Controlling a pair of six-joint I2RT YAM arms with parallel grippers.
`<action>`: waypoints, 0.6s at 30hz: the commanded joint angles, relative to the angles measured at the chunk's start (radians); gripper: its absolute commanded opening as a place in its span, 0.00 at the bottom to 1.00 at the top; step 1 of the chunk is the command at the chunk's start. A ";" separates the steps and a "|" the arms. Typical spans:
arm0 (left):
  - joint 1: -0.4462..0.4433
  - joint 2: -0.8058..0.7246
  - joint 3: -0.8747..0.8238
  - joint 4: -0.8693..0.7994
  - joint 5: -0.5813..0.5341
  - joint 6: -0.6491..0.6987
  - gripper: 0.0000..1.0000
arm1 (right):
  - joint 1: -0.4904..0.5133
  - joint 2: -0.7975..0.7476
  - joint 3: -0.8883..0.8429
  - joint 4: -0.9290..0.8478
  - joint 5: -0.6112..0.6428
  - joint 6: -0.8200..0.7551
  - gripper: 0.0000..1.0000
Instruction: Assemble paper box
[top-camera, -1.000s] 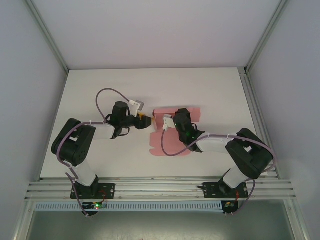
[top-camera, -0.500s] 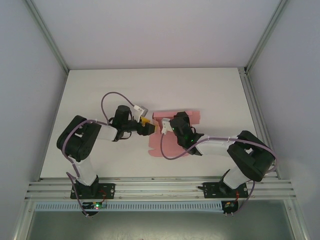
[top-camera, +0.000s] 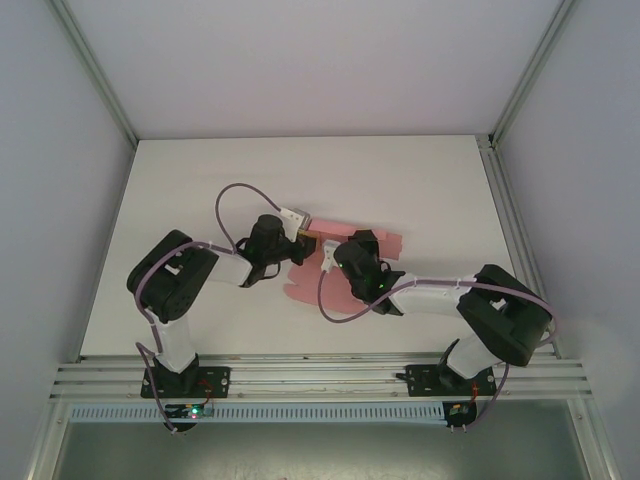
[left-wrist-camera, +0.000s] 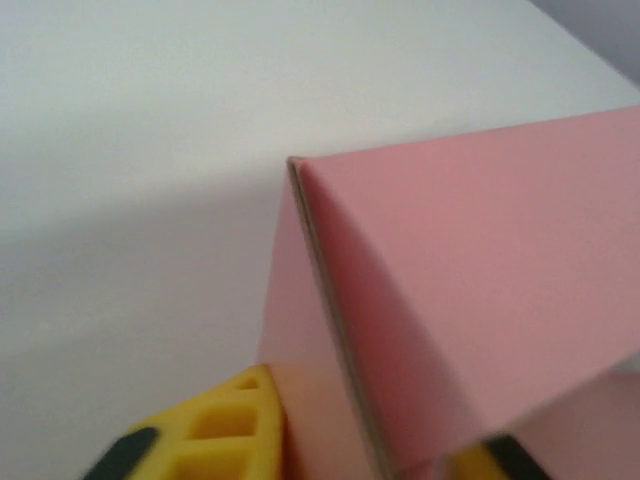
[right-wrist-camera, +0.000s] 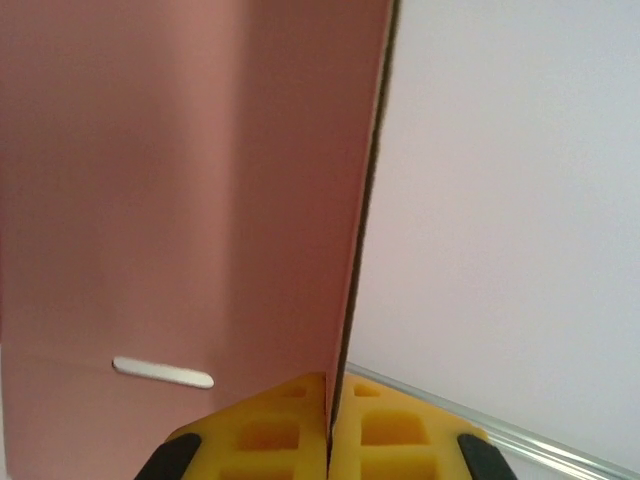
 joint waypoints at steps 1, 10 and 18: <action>-0.039 0.037 0.065 0.007 -0.204 -0.062 0.05 | 0.026 0.011 0.005 -0.138 -0.078 0.059 0.00; -0.085 0.120 0.210 -0.303 -0.699 -0.263 0.00 | 0.023 -0.017 0.033 -0.248 -0.101 0.167 0.00; -0.140 0.171 0.213 -0.554 -0.931 -0.352 0.00 | -0.010 -0.031 0.045 -0.334 -0.122 0.282 0.00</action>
